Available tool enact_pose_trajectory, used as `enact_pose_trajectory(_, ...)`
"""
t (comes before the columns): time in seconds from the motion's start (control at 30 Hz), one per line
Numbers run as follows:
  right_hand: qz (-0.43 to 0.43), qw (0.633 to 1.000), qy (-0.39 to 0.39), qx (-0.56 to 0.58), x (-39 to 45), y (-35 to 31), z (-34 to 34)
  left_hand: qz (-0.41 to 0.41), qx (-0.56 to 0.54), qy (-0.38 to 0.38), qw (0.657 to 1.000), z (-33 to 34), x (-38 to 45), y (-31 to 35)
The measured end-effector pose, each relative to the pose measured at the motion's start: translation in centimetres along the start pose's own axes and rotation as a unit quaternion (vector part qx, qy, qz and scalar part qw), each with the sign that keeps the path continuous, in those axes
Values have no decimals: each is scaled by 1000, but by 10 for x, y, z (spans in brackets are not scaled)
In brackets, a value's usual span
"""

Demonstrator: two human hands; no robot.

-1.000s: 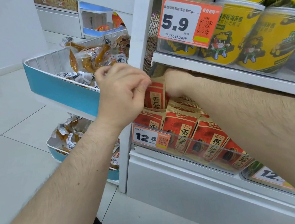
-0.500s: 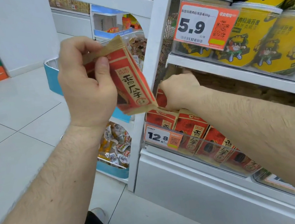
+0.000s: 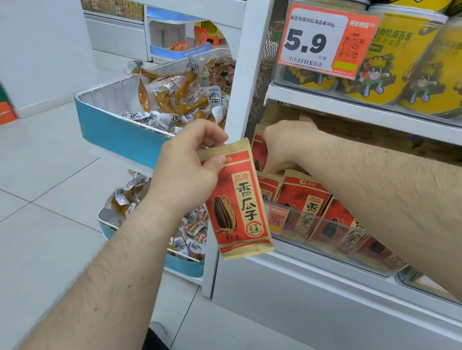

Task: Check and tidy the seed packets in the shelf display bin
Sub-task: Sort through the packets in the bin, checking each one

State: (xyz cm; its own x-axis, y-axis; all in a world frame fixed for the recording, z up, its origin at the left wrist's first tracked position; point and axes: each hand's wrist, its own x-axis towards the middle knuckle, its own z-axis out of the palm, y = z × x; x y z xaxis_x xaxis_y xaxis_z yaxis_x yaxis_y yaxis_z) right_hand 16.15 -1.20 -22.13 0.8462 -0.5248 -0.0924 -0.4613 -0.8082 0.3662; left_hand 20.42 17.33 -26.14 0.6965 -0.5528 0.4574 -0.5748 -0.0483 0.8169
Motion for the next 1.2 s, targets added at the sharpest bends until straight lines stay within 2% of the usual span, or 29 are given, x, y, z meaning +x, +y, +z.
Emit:
enact_pose_trajectory(0.17,-1,996,4,88,-3,7,1,-20,8,-46,999,8,-7,-1)
enact_pose_trajectory(0.27,-49,980,43,189,-21,19,-4,-42,-12,-72,996,12,-11,1)
enact_pose_trajectory(0.33,-84,948,136,277,-47,23,-3,-52,-27,-85,995,16,-13,2)
enact_pose_trajectory(0.4,-69,887,240,389,-78,21,5,-58,-47,-101,992,20,-15,5)
enact_pose_trajectory(0.47,-30,824,274,494,-102,16,20,-62,-67,-118,989,27,-17,9)
enact_pose_trajectory(0.53,1,797,237,555,-115,10,38,-62,-85,-131,986,35,-21,15)
enact_pose_trajectory(0.63,22,776,181,603,-124,6,56,-54,-104,-144,983,48,-25,21)
enact_pose_trajectory(0.83,36,720,181,669,-144,21,65,-120,-221,-152,956,62,-31,28)
enact_pose_trajectory(1.03,70,615,116,777,-154,31,71,-139,-288,-163,933,72,-38,30)
enact_pose_trajectory(1.2,79,570,68,815,-155,35,79,-133,-292,-175,931,78,-42,29)
